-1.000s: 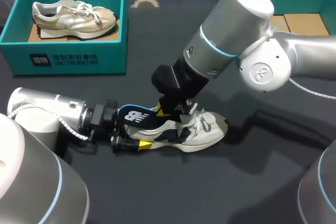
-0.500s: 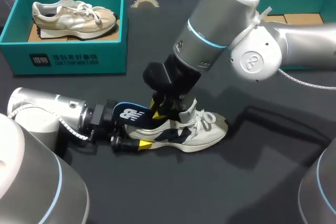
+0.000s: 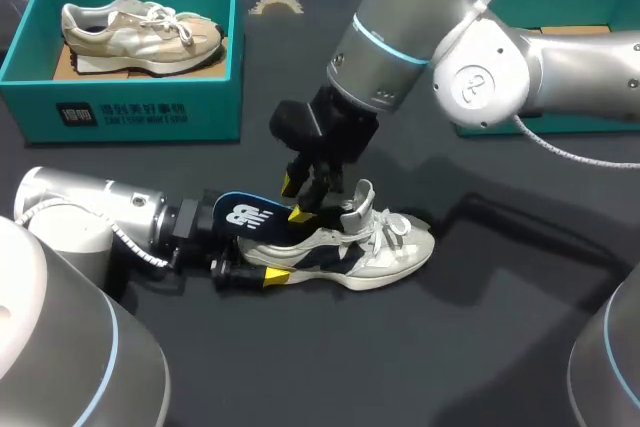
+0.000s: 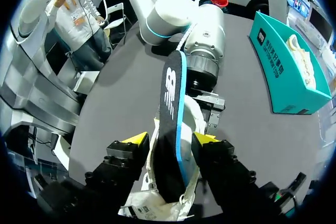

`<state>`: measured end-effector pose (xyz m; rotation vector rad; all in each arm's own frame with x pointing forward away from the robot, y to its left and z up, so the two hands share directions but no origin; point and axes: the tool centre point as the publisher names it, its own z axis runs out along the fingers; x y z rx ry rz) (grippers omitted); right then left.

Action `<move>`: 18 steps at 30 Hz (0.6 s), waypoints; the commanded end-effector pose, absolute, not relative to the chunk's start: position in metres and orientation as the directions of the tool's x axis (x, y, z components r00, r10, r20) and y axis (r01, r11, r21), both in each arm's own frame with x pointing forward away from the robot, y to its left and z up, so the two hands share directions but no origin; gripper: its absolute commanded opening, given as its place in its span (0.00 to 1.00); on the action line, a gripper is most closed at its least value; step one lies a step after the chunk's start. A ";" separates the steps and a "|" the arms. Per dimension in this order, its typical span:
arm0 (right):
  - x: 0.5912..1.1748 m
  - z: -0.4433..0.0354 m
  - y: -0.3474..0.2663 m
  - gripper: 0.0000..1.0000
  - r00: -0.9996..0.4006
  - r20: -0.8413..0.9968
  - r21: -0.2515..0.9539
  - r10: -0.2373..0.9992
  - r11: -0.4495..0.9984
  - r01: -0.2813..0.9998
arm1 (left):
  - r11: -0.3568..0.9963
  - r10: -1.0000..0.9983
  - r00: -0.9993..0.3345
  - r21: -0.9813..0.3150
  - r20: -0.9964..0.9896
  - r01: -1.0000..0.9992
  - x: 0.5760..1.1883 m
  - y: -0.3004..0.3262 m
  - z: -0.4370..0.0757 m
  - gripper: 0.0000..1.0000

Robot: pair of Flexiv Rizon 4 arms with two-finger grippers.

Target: Take the shoe out of the shoebox, open the shoe tongue, remove and reinsert the insole, then place the shoe into the shoebox

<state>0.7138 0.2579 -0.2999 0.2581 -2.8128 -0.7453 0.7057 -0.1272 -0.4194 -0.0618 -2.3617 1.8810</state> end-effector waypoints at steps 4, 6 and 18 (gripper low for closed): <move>0.720 -0.300 0.268 0.46 -0.940 0.256 0.501 -0.227 0.863 -0.072 | 0.227 0.108 -0.992 -0.973 0.070 -0.044 0.706 -0.127 -0.421 0.00; 0.720 -0.301 0.269 0.47 -0.930 0.288 0.512 -0.231 0.857 -0.054 | 0.227 0.108 -0.992 -0.973 0.070 -0.044 0.706 -0.127 -0.421 0.00; 0.717 -0.306 0.274 0.58 -0.888 0.394 0.495 -0.237 0.869 -0.012 | 0.227 0.108 -0.992 -0.973 0.070 -0.044 0.706 -0.127 -0.421 0.00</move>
